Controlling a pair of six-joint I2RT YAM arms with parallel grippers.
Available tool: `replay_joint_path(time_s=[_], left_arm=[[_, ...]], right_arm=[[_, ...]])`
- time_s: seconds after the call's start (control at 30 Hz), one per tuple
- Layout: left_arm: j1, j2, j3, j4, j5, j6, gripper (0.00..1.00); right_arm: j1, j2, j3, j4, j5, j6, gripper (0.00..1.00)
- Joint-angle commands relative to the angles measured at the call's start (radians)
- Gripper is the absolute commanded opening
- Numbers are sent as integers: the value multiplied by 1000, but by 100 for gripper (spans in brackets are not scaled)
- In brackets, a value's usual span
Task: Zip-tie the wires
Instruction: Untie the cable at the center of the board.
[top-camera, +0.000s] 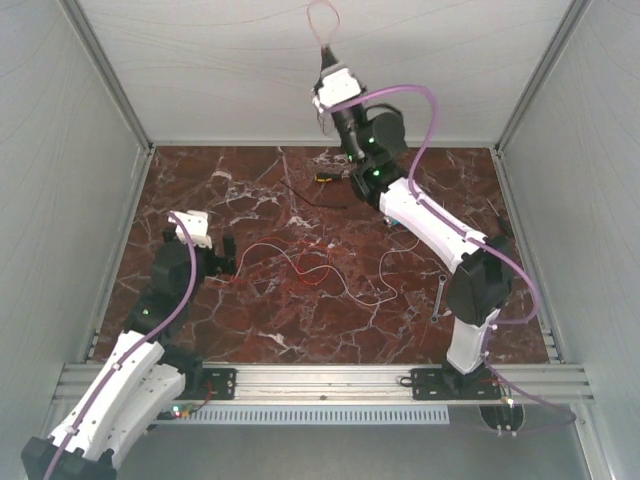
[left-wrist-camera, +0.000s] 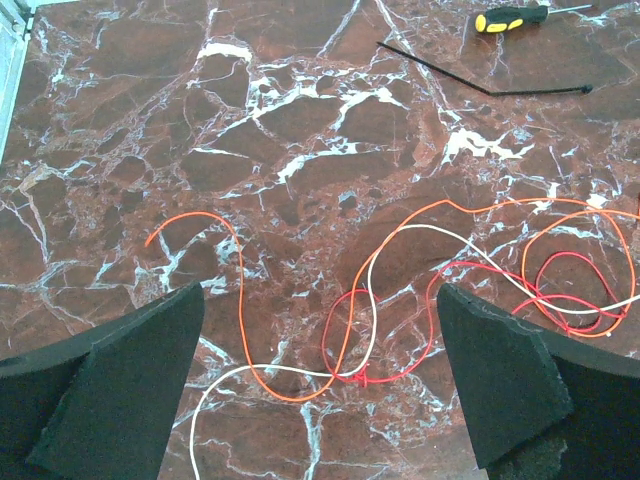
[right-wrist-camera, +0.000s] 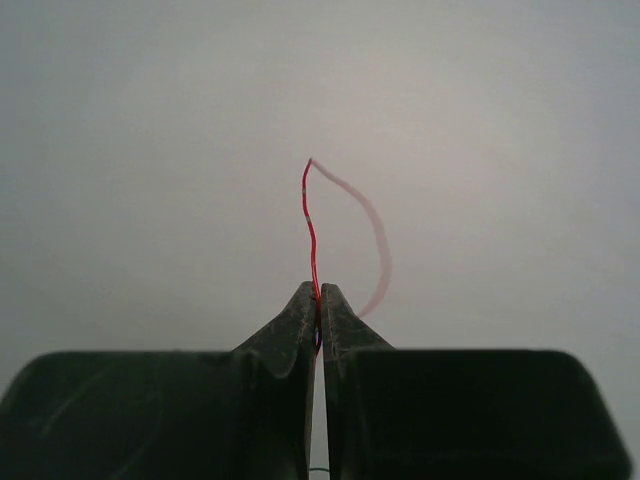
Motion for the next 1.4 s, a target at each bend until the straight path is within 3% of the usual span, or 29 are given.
replay_joint_path(time_s=[0.0,0.13,0.53,1.1,1.37], left_arm=[[2,-24,-7,65,20,-2,100],[2,-10,-1,64,38,-6,100],[2,-21,-6,67,21,1,100],[2,-36,-11,187,302,-35,100],[2,-42,19,298,465,-196,100]], right_arm=[[2,11,-304,75,61,-36,0],[3,29,-347,89,83,-57,0],[5,71,153,-115,-30,-58,0],[25,-65,71,-149,-76,3,0],[66,-235,-88,-167,-72,141,0]])
